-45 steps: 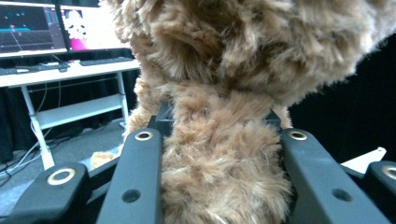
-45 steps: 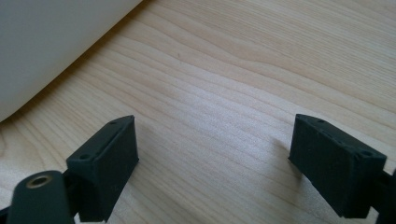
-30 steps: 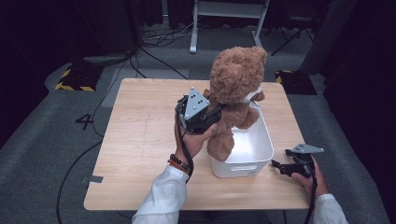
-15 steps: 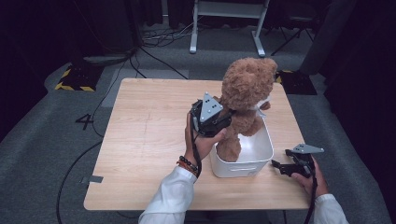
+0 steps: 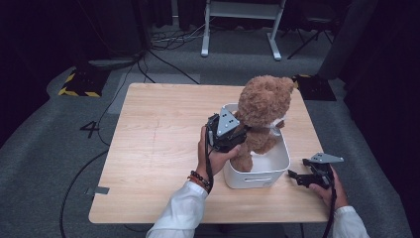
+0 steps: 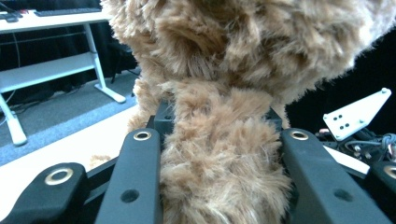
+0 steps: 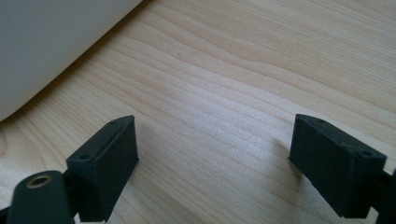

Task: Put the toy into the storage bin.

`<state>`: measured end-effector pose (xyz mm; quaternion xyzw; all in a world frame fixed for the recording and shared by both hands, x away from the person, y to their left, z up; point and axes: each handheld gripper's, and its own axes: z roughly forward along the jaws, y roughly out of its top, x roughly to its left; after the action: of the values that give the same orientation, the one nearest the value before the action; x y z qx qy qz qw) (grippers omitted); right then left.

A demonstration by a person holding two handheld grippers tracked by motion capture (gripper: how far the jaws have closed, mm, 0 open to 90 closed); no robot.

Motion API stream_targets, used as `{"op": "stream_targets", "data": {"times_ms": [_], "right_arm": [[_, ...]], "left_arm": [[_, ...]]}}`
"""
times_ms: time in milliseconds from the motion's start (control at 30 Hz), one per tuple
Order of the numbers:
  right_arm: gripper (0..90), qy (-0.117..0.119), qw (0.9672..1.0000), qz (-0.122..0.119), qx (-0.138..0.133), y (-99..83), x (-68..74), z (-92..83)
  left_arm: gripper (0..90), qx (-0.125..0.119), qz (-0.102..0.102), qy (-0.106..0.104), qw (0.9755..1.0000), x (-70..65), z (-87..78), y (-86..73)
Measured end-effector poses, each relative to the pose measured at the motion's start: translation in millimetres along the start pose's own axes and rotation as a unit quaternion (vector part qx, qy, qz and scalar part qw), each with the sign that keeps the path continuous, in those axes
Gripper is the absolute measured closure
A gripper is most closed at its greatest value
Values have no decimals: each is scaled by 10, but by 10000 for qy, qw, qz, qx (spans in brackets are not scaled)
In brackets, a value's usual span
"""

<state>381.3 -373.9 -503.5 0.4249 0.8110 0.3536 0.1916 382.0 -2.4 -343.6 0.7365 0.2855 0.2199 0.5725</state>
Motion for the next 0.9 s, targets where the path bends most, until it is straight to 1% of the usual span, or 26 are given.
{"op": "stream_targets", "data": {"times_ms": [133,267,333,367,400,433,500,600,900], "right_arm": [[149,-2,10000,-4,-3,0,-1,0],[149,-5,10000,-4,-3,0,0,0],[149,-6,10000,-1,1,0,0,0],[149,-8,10000,-1,1,0,0,0],[149,-5,10000,-1,1,0,1,0],[149,-5,10000,-1,1,0,1,0],[149,-3,10000,2,3,0,1,-1],[149,-6,10000,5,5,0,1,-1],[149,1,10000,2,1,0,1,0]], "left_arm": [[643,139,48,-13,9999,-2,22,-44],[642,221,69,-45,9997,-11,51,-85],[641,301,124,-74,9994,-19,63,-103],[639,318,90,-92,9994,-25,69,-111],[636,380,105,-100,9992,-23,80,-130],[634,380,105,-100,9992,-23,80,-130],[633,466,158,-121,9987,-21,97,-161],[632,565,184,-139,9981,-28,122,-201],[630,684,252,-174,9972,-45,137,-233]]}}
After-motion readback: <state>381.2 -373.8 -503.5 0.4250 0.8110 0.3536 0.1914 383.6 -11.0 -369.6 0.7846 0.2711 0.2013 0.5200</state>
